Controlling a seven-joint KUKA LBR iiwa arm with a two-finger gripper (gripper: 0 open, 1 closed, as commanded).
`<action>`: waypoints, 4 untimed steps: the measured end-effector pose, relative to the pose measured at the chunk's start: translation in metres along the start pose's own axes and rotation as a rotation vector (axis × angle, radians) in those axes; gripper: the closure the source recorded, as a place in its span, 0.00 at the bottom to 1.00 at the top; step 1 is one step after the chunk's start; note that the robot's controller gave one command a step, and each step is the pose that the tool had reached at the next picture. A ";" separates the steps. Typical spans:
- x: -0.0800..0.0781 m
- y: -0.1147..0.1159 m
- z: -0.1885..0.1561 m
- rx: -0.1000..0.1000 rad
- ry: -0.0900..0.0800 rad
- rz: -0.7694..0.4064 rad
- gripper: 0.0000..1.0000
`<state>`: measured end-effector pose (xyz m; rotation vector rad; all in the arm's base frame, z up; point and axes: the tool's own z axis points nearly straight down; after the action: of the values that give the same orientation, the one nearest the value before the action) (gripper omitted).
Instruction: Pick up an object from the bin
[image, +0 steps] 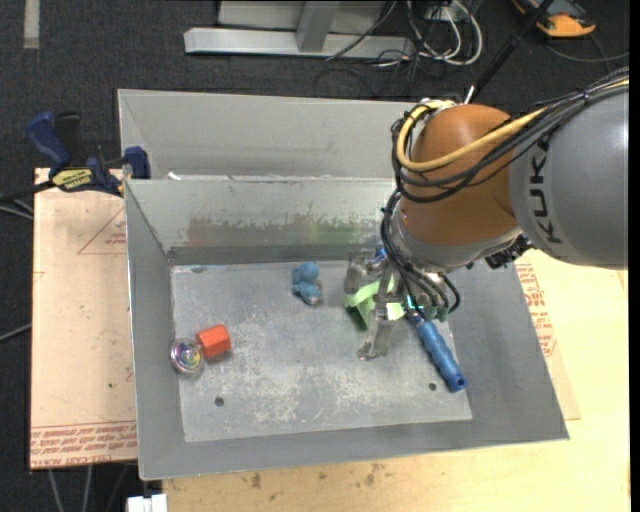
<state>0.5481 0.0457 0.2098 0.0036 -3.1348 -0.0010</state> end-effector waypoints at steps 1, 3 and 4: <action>-0.027 -0.062 0.061 0.000 -0.007 0.173 0.00; -0.038 -0.163 0.115 0.003 -0.008 -0.088 0.00; -0.040 -0.159 0.114 -0.001 -0.012 -0.093 1.00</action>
Offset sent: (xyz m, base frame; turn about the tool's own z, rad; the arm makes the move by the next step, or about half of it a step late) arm 0.0263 -0.0607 -0.0603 0.1730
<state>0.5873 -0.1131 0.0956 0.1497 -3.1429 -0.0024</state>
